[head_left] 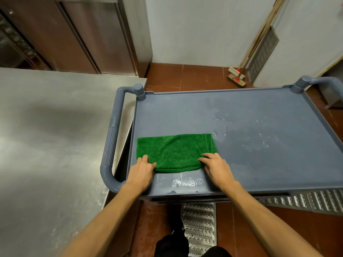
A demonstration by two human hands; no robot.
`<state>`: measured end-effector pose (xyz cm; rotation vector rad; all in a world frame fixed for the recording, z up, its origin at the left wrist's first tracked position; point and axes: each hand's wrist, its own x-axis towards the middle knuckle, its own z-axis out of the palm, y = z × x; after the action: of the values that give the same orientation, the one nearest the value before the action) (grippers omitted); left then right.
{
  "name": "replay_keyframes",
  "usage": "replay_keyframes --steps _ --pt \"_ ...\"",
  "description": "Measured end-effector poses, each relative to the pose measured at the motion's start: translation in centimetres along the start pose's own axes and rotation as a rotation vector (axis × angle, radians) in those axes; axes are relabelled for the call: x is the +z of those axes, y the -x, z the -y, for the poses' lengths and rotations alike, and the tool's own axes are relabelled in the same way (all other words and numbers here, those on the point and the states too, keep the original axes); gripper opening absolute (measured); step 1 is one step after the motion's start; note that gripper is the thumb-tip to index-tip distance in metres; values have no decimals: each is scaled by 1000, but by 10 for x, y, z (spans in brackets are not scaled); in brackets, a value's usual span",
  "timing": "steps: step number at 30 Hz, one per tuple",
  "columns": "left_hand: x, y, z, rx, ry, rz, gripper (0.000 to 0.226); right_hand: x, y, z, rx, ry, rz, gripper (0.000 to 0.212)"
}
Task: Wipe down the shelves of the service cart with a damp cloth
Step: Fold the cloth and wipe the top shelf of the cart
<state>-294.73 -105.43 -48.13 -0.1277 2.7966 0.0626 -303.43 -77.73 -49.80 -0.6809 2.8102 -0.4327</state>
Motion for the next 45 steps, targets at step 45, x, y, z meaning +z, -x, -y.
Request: replay_keyframes --steps 45 --pt "-77 -22 -8 64 449 -147 26 -79 -3 -14 243 -449 1 30"
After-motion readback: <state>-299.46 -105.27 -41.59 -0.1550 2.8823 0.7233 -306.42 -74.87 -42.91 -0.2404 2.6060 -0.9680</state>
